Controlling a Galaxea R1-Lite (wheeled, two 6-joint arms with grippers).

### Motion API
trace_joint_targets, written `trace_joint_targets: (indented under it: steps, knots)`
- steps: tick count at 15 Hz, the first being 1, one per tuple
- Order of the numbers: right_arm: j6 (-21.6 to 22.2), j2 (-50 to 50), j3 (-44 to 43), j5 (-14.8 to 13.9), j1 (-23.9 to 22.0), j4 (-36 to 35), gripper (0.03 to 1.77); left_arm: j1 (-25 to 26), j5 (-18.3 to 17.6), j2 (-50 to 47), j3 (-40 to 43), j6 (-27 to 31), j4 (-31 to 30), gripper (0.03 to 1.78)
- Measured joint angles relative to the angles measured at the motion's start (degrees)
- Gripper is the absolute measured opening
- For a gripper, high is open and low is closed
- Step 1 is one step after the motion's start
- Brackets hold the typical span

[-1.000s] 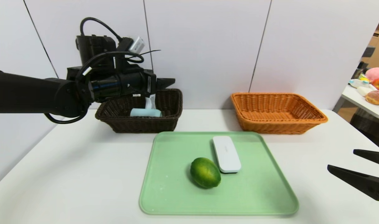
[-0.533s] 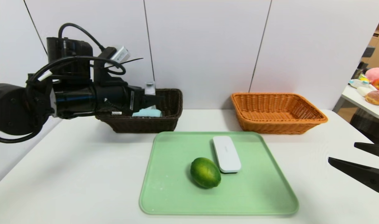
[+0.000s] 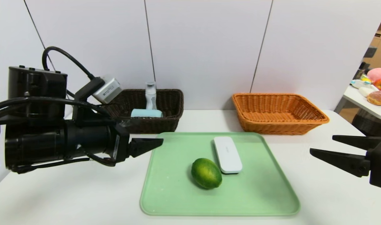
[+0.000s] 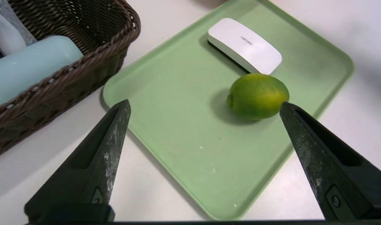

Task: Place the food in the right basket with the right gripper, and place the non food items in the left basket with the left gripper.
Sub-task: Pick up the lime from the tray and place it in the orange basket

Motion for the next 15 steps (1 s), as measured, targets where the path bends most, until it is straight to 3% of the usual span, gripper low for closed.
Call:
trace_joint_targets:
  steps: [15]
  knots:
    - [0.79, 27.15, -21.96, -0.55, 22.66, 1.41, 1.70, -1.55, 0.13, -5.29, 4.50, 0.77, -0.01, 1.69]
